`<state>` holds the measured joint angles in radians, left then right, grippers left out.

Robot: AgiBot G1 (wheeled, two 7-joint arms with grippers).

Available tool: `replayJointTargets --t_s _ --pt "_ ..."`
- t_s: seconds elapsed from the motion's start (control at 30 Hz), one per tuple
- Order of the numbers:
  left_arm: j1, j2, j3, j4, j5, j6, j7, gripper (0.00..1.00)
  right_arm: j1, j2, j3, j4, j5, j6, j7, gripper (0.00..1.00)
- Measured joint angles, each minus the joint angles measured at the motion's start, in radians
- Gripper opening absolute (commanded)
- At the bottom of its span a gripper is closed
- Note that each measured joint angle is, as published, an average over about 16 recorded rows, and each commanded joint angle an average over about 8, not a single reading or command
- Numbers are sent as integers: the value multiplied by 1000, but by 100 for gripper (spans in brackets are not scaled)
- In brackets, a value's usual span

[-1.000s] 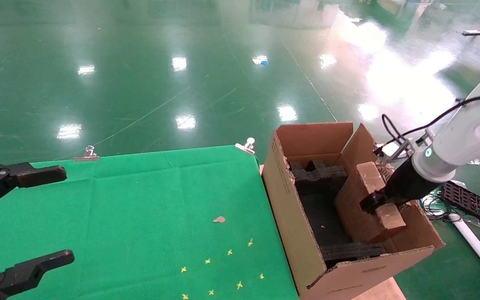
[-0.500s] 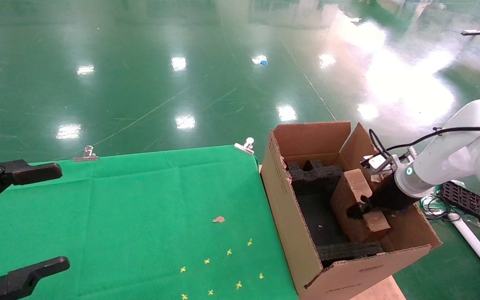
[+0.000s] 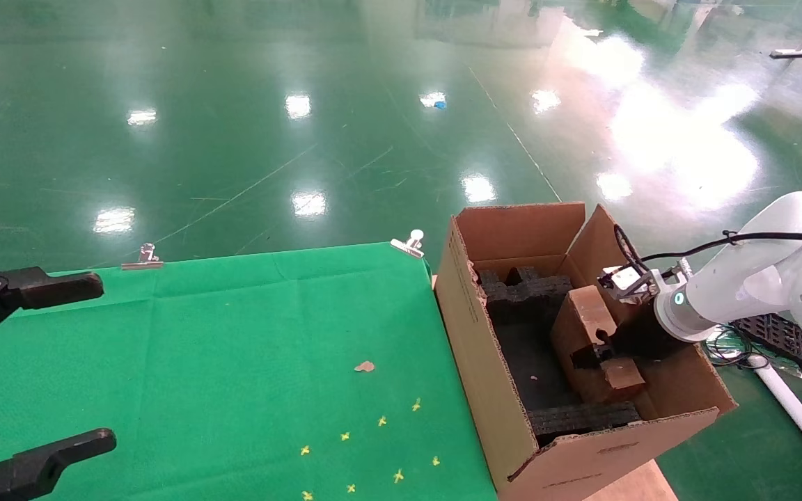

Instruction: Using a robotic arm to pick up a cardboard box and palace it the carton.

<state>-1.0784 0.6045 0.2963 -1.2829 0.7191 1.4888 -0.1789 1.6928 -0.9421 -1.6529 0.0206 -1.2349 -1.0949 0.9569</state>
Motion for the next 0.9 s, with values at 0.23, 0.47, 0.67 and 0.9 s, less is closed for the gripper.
replayJointTargets --t_s 0.23,0.47,0.67,0.9 --pt "0 0 0 0 0 0 0 100 12 -3 -6 -13 -8 -8 2 100" --pt "0 0 1 0 -1 0 0 100 34 -3 -11 -21 -15 -22 9 100" --pt "0 0 1 0 -1 0 1 100 67 4 -11 -24 -16 -35 9 100" --pt "0 -1 1 0 -1 -1 1 100 142 19 -7 -21 -10 -50 -6 100"
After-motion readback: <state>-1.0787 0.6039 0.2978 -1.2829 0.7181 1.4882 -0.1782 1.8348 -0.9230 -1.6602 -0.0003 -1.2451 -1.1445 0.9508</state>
